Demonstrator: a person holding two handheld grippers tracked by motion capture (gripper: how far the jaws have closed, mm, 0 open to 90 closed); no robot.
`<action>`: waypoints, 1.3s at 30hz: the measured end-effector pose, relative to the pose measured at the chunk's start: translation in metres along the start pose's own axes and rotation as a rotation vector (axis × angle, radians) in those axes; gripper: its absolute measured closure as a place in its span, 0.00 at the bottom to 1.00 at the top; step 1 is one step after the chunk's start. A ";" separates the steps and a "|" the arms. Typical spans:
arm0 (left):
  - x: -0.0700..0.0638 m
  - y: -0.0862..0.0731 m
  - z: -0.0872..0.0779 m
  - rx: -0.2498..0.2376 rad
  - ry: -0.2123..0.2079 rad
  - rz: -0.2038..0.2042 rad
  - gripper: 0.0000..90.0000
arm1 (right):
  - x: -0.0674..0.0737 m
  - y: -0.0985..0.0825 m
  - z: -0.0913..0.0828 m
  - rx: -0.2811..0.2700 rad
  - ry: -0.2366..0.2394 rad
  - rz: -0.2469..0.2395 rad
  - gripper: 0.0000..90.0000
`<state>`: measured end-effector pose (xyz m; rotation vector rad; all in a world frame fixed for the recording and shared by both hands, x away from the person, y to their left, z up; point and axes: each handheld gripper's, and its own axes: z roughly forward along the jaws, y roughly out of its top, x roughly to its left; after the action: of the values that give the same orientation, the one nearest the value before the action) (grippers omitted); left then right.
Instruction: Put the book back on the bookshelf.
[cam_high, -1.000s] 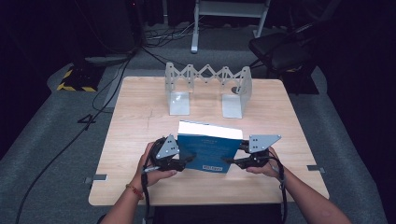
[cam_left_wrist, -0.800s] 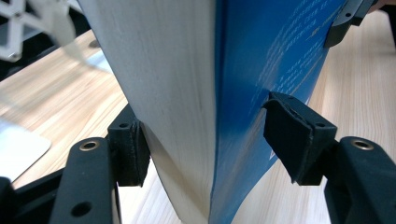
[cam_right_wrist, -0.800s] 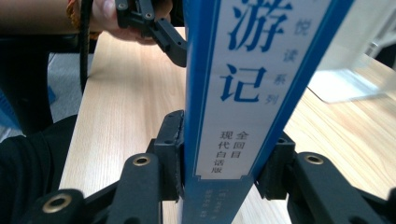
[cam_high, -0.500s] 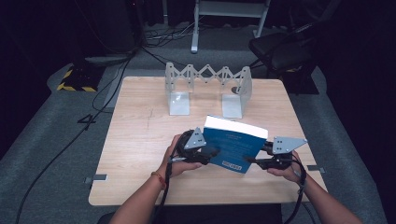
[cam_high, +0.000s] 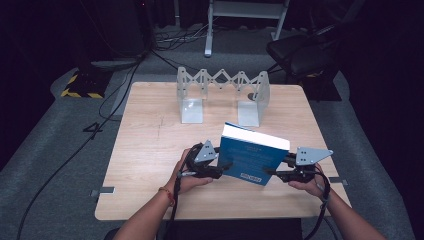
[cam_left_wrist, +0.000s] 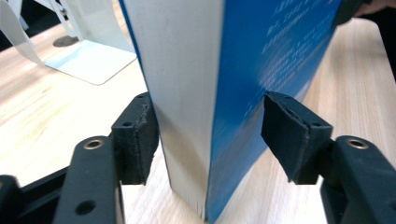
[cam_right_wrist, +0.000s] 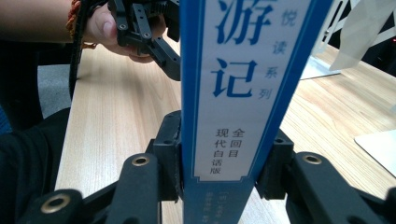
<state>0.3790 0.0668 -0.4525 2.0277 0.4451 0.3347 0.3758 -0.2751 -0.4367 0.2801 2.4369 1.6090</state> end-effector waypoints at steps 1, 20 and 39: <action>-0.001 -0.001 -0.002 0.009 0.003 0.001 0.44 | 0.000 0.001 0.001 0.001 0.002 -0.003 0.66; -0.002 -0.014 0.012 0.009 0.060 -0.030 0.45 | 0.007 0.010 0.024 -0.048 -0.061 -0.011 0.67; -0.001 -0.013 0.015 0.073 0.066 -0.037 0.38 | 0.011 0.013 0.025 -0.035 -0.082 0.011 0.68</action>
<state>0.3822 0.0608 -0.4713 2.0809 0.5423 0.3686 0.3722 -0.2453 -0.4346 0.3467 2.3485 1.6096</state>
